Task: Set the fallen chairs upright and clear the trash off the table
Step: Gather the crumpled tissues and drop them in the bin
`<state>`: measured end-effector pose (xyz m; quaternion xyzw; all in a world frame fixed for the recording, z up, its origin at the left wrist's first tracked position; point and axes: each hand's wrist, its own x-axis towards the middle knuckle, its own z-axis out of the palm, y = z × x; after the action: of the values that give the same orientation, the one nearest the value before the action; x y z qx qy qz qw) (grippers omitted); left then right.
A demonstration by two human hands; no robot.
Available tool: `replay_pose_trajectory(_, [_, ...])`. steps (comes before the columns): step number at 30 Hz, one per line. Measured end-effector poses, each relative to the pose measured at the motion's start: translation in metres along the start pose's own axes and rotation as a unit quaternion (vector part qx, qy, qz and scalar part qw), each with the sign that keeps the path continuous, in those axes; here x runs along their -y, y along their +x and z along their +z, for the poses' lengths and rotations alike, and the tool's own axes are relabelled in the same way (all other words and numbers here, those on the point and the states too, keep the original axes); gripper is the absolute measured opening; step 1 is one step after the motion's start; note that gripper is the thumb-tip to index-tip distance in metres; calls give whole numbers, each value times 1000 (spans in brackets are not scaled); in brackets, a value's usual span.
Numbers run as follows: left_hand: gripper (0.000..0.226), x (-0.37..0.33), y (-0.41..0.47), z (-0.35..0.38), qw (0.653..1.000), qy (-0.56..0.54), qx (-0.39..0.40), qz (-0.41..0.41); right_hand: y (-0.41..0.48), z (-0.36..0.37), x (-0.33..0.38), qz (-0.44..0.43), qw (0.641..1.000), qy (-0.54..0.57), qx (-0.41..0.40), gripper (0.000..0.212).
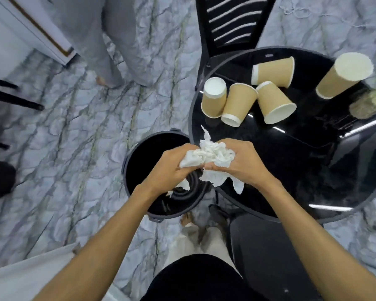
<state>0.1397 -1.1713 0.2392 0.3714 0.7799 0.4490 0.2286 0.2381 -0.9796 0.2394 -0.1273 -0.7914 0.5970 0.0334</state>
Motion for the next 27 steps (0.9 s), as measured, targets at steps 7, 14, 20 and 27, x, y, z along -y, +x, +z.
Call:
replay_pose_trajectory(7, [21, 45, -60, -70, 992, 2, -93, -81, 54, 94, 27, -38, 992, -26, 117, 47])
replay_pose_trajectory(14, [20, 143, -84, -81, 973, -75, -112, -188, 100, 177, -22, 21, 976, -74, 203, 41])
replay_pose_trajectory(20, [45, 279, -75, -27, 945, -97, -28, -312, 131, 224, -141, 126, 944, -132, 275, 54])
replay_pose_trajectory(27, [74, 337, -94, 10, 900, -43, 72, -427, 117, 240, -218, 229, 908, -205, 285, 87])
